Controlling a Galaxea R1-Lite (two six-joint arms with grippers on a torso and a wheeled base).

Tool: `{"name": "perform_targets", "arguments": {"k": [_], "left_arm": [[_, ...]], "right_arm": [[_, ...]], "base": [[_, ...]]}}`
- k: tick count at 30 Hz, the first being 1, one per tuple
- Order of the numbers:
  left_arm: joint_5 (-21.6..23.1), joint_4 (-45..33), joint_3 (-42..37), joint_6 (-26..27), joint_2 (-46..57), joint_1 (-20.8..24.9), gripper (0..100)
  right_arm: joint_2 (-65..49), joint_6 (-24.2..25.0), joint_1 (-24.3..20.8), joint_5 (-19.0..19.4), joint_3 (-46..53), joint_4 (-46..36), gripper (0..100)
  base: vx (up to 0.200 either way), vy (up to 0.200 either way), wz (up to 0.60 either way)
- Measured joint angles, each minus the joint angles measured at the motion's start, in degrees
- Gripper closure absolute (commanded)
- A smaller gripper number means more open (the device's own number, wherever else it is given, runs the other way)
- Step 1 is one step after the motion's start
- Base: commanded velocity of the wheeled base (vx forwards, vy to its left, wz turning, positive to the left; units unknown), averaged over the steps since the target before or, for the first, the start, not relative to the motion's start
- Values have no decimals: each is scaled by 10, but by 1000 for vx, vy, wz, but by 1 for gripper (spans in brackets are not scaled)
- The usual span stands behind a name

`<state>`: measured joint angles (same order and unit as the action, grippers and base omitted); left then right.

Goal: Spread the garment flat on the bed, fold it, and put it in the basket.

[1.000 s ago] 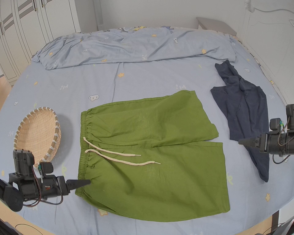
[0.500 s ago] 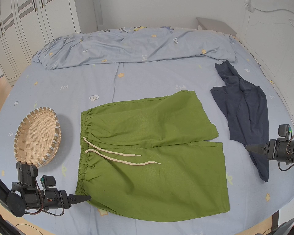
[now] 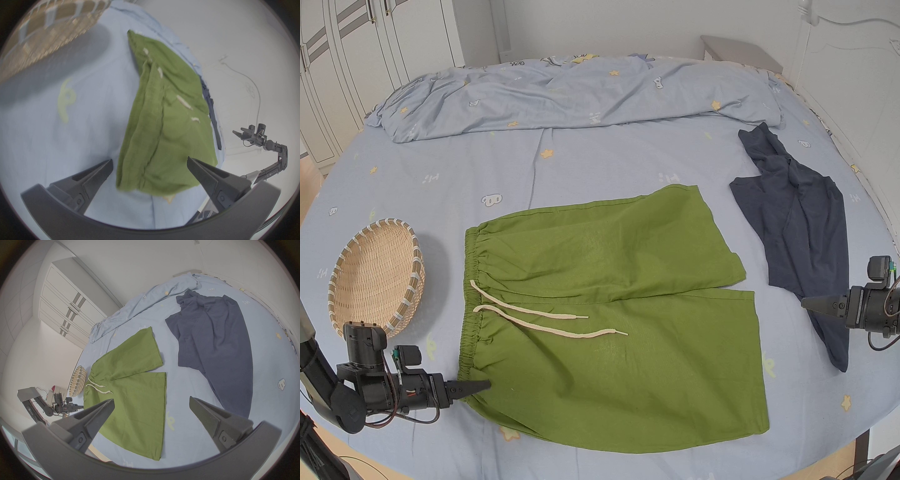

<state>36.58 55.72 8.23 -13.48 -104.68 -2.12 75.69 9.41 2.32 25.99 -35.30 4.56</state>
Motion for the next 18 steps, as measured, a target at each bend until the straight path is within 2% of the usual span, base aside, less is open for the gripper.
{"name": "perform_targets", "arguments": {"k": [6,15,16,18], "left_arm": [[4,110,-5,-52,-31,10,0],[12,151,-40,-63,-49,13,0],[12,152,-44,-63,-49,13,100],[13,153,-49,-64,-49,13,100]], "right_arm": [[0,0,0,-1,3,1,0],[1,-1,1,-1,5,4,0],[1,-1,1,-1,5,4,0],[1,-1,1,-1,5,5,0]], "base": [[0,0,0],[0,0,0],[0,0,0],[0,0,0]]}}
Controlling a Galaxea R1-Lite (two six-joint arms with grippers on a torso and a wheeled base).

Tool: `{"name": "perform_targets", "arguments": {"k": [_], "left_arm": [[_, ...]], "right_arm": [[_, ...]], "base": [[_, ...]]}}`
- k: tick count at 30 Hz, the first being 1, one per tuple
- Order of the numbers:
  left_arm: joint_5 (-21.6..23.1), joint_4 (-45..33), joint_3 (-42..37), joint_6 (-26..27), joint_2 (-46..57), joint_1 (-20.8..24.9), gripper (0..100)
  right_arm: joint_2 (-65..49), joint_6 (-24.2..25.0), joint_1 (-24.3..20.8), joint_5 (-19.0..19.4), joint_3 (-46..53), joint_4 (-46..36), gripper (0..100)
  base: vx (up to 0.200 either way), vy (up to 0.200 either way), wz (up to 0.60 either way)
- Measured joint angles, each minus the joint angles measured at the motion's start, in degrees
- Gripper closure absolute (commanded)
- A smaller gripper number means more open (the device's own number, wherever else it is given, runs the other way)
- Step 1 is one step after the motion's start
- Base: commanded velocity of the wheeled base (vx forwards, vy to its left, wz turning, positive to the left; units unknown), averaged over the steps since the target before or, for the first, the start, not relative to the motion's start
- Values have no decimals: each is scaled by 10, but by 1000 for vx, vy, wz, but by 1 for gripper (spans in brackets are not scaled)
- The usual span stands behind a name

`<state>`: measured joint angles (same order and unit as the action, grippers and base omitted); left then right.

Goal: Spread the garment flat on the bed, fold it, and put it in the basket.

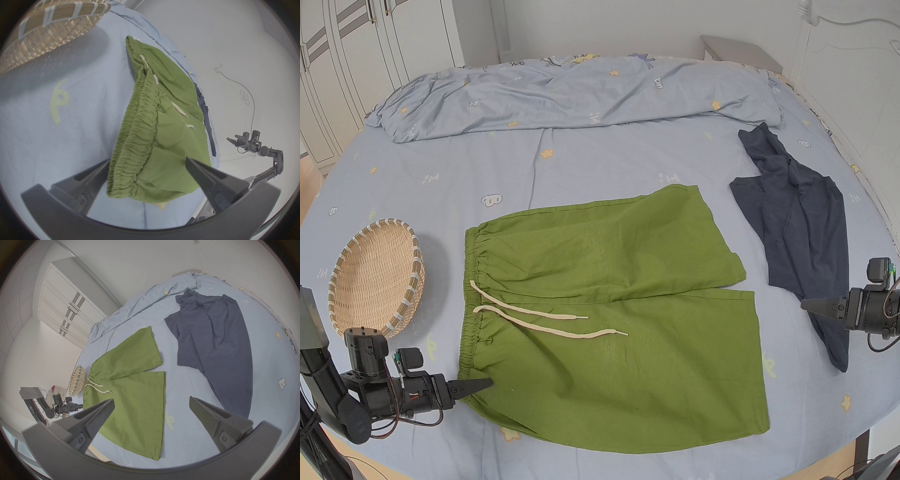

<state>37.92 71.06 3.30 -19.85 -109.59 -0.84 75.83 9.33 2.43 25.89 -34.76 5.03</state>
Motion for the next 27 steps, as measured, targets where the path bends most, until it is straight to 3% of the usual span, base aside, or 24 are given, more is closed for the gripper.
{"name": "perform_targets", "arguments": {"k": [16,23,27], "left_arm": [[-1,-7,-22,2,24,-17,100],[28,-61,-23,7,59,-59,100],[50,-114,-23,39,78,-72,100]], "right_arm": [[1,0,0,0,4,-1,0],[17,-8,-3,1,40,-5,0],[43,-25,-3,19,78,-3,0]], "base": [[0,0,0],[0,0,0],[0,0,0]]}}
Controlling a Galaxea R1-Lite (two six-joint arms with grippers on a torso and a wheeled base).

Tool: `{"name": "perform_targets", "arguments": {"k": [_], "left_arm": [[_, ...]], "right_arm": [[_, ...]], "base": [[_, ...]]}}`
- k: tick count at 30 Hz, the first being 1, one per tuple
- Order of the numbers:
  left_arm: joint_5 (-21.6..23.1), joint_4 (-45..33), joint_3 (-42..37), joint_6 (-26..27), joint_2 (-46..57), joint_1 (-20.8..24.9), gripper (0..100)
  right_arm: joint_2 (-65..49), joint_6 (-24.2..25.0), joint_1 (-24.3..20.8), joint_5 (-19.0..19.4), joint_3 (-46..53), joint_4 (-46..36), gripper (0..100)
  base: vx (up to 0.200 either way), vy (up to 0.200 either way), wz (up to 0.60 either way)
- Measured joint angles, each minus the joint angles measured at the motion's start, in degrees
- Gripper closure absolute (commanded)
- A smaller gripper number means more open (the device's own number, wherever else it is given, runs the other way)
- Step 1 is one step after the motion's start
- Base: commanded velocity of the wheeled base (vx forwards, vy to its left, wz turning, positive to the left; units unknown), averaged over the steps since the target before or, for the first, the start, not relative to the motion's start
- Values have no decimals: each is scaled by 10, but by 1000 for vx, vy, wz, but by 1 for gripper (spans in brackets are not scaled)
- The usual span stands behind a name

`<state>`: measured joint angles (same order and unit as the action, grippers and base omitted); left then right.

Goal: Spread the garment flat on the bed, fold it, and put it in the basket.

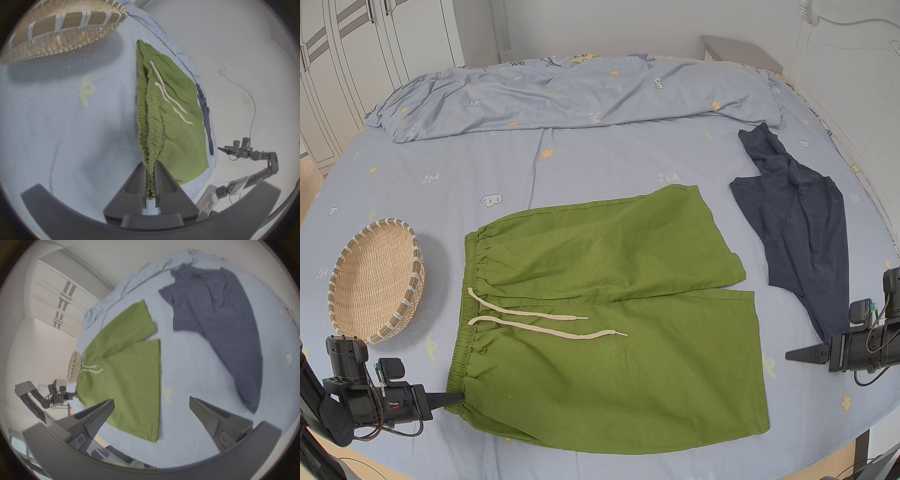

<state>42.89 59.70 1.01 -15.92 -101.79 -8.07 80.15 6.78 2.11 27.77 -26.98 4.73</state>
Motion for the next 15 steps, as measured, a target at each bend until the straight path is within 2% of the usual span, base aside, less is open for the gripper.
{"name": "perform_targets", "arguments": {"k": [4,10,15], "left_arm": [[10,-30,0,42,15,-5,100],[14,-31,0,51,24,-12,100],[14,-29,0,53,26,-14,100]], "right_arm": [[34,-19,-2,48,28,2,0],[77,-26,-6,108,46,2,0],[106,-27,-14,121,52,2,0]], "base": [[0,0,0],[0,0,0],[0,0,0]]}}
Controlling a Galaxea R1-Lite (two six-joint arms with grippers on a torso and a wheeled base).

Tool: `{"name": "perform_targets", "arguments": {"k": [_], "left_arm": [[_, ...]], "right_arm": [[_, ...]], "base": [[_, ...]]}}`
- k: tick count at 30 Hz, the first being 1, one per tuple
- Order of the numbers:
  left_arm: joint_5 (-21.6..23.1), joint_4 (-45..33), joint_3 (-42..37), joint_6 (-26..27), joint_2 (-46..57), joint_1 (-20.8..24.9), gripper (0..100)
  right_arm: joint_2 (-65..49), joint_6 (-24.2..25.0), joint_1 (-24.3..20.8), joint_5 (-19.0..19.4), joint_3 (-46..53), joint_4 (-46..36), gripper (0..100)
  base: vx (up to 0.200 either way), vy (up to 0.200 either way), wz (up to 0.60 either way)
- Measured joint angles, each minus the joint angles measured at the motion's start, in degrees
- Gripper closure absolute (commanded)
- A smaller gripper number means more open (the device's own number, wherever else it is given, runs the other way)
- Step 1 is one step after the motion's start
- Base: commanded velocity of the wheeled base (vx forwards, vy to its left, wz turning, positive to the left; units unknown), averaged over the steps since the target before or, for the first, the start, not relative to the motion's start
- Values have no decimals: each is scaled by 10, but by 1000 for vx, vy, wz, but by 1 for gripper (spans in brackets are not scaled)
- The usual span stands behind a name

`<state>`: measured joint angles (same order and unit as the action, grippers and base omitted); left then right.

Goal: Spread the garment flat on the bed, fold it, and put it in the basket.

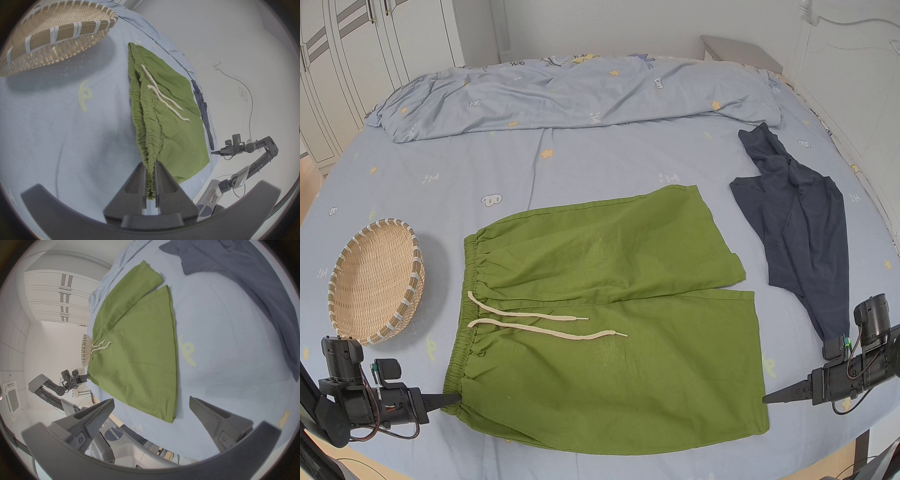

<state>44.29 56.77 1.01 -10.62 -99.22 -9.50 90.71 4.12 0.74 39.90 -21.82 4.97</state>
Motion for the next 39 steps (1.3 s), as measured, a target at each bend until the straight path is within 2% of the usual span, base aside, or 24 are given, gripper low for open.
{"name": "perform_targets", "arguments": {"k": [17,27,33,34,39], "left_arm": [[0,0,0,0,4,1,100],[2,1,0,0,3,3,100],[3,1,0,0,2,1,100],[2,1,0,0,1,1,100],[2,1,0,0,-1,-1,100]], "right_arm": [[108,3,-28,7,-1,24,0],[147,6,-80,8,-7,59,0],[158,7,-92,11,-4,87,0],[159,7,-92,11,-3,88,100],[162,7,-81,7,0,89,100]], "base": [[0,0,0],[0,0,0],[0,0,0],[0,0,0],[0,0,0]]}}
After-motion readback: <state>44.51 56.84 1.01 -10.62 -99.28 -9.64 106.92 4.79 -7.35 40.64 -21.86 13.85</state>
